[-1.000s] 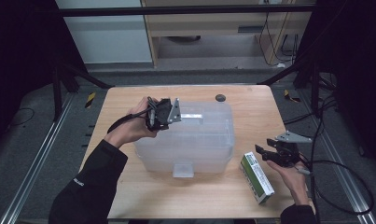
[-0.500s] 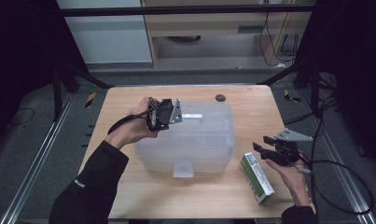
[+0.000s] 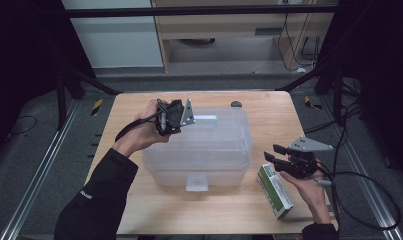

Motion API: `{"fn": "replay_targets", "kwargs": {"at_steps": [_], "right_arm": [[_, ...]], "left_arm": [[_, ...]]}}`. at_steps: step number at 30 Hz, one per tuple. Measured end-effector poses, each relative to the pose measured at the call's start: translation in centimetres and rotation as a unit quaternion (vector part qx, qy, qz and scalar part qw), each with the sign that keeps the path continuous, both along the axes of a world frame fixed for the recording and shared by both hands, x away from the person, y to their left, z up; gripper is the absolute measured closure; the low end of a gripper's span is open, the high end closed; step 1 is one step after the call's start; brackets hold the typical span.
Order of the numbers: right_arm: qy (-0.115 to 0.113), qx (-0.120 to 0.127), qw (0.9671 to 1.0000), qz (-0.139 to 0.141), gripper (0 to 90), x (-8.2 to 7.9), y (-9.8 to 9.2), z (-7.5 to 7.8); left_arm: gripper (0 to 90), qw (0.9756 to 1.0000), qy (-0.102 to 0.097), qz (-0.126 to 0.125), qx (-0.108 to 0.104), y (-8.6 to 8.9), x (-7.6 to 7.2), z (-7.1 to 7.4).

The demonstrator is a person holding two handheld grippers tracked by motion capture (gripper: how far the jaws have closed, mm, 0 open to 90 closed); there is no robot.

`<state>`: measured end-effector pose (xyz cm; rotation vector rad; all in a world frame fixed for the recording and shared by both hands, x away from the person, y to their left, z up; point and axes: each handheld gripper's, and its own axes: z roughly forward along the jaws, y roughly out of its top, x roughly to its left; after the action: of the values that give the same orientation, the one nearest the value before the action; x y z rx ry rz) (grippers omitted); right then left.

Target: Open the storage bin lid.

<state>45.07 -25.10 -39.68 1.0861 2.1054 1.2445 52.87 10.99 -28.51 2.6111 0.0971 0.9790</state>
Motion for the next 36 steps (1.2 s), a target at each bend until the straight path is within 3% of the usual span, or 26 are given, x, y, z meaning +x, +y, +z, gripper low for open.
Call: {"fn": "replay_targets", "kwargs": {"at_steps": [8, 15, 22, 36], "right_arm": [[0.016, -0.006, 0.9994, 0.030, 67.7, -0.2, 0.9, 0.3], [0.034, 0.008, 0.9980, 0.052, 77.4, -0.2, 1.3, 0.1], [0.037, 0.021, 0.9969, 0.065, 89.3, -0.1, 1.7, -0.1], [0.040, 0.036, 0.9950, 0.084, 90.0, 0.5, 2.8, -0.2]], "left_arm": [[70.0, 0.9997, -0.015, 0.016, -0.014, -0.1, 0.8, 0.4], [69.3, 0.9990, -0.022, 0.025, -0.029, 0.0, 1.5, 0.6], [68.8, 0.9981, -0.020, 0.037, -0.045, 0.1, 2.0, 0.7], [68.1, 0.9960, -0.022, 0.055, -0.066, 0.0, 3.2, 0.9]]}}
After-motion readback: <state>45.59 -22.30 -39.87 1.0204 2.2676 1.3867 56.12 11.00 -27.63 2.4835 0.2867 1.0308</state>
